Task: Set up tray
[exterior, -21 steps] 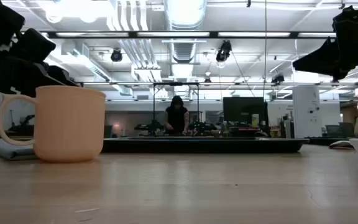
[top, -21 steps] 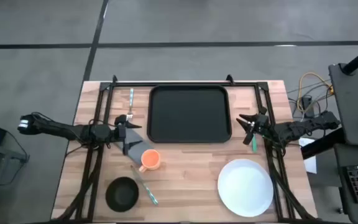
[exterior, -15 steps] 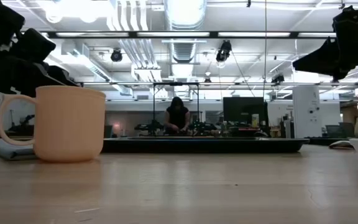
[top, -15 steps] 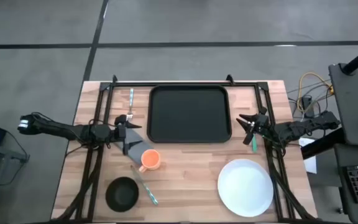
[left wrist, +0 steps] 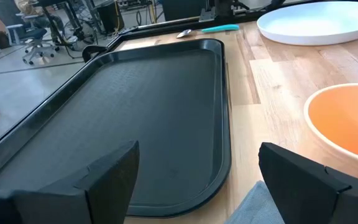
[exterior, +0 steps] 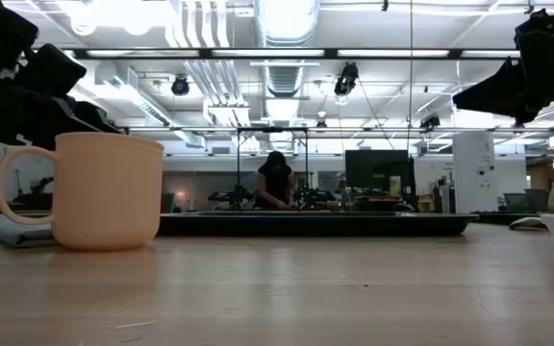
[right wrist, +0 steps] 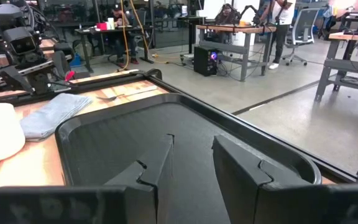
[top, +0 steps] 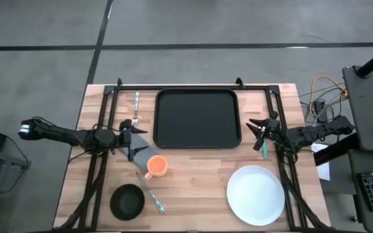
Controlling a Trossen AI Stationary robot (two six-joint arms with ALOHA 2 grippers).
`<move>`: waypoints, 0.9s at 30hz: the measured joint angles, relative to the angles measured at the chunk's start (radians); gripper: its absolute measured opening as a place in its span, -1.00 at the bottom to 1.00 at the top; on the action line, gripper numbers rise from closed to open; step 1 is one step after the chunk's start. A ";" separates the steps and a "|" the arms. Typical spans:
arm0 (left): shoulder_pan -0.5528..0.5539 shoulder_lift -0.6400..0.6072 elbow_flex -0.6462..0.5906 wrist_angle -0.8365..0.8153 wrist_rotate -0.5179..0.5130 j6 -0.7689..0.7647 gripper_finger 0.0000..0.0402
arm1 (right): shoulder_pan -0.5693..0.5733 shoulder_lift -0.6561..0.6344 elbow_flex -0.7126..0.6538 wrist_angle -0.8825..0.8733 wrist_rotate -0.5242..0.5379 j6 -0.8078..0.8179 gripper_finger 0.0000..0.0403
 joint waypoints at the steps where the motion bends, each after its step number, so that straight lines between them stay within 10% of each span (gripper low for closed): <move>1: 0.000 0.000 0.000 0.000 0.000 0.000 0.52 | 0.000 0.000 0.000 0.000 0.000 0.000 -0.48; 27: 0.000 0.000 0.000 0.000 0.000 0.000 0.52 | 0.000 0.000 0.000 0.000 0.000 -0.046 -0.48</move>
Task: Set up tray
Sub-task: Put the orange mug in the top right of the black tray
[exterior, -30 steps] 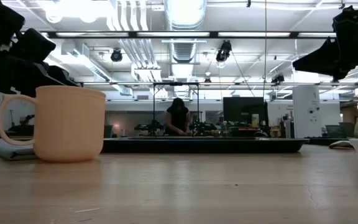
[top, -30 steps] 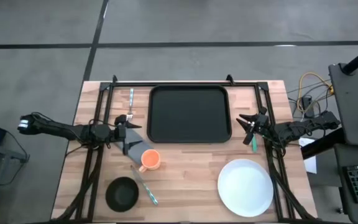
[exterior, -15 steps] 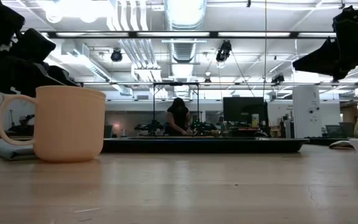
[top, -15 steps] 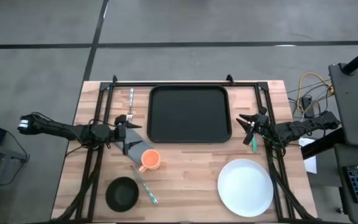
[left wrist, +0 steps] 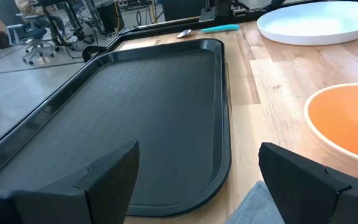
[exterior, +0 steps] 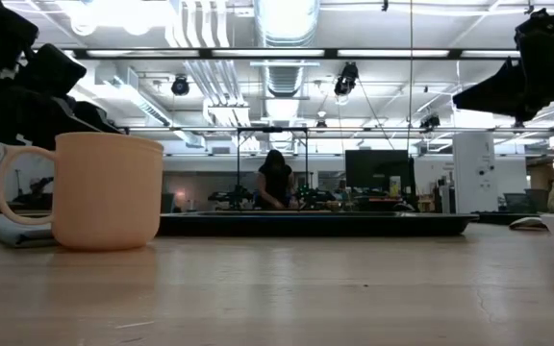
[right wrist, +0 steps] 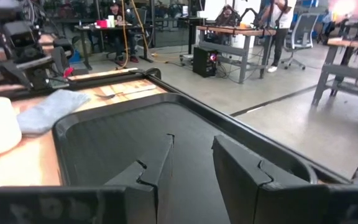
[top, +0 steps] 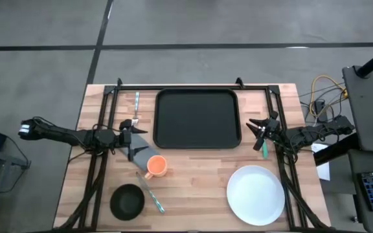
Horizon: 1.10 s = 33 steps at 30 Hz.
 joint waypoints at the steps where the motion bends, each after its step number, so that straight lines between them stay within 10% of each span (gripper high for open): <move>1: 0.000 0.000 0.000 0.000 0.000 0.000 0.52 | 0.000 0.000 0.000 0.000 0.000 -0.015 -0.48; 13: 0.000 0.000 0.000 0.000 0.000 0.000 0.52 | 0.000 0.000 0.000 0.012 -0.001 -0.053 -0.48; 22: 0.000 0.000 0.000 0.004 -0.035 0.335 0.52 | 0.000 0.000 0.000 0.014 -0.001 0.279 -0.48; 33: 0.000 0.000 0.000 0.005 -0.037 0.385 0.52 | 0.000 0.000 0.000 0.024 -0.001 0.393 -0.48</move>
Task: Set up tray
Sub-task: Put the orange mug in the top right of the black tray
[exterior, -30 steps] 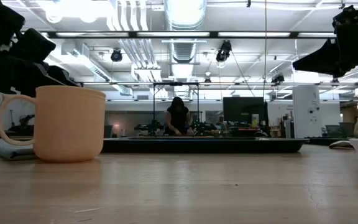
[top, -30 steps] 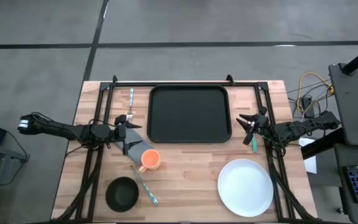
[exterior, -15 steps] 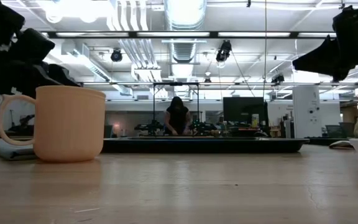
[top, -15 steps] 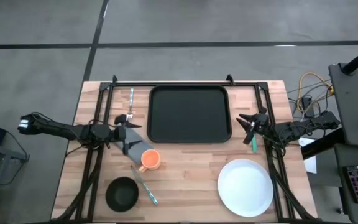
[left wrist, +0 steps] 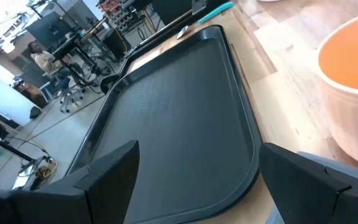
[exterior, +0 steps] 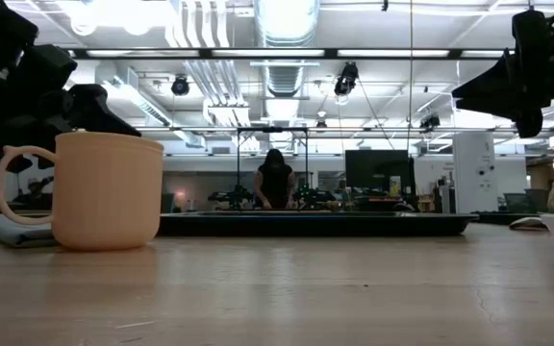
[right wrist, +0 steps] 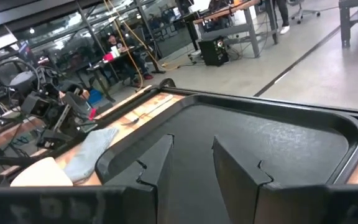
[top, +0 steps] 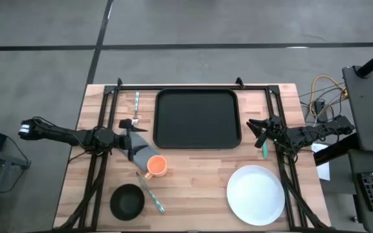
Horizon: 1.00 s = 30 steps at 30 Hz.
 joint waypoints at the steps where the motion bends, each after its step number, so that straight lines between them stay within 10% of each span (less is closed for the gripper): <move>1: 0.000 0.000 0.000 0.000 0.000 -0.001 0.52 | 0.000 0.000 0.000 0.000 0.000 0.000 -0.48; 8: 0.000 0.000 0.000 0.001 0.001 -0.062 0.52 | 0.000 0.000 0.000 0.000 0.000 0.000 -0.48; 21: 0.000 0.000 0.002 0.022 0.002 -0.943 0.52 | 0.000 0.000 0.000 0.014 0.001 -0.066 -0.48; 30: 0.000 0.000 0.001 0.025 -0.052 -1.153 0.52 | 0.000 0.001 0.000 0.013 0.001 -0.058 -0.48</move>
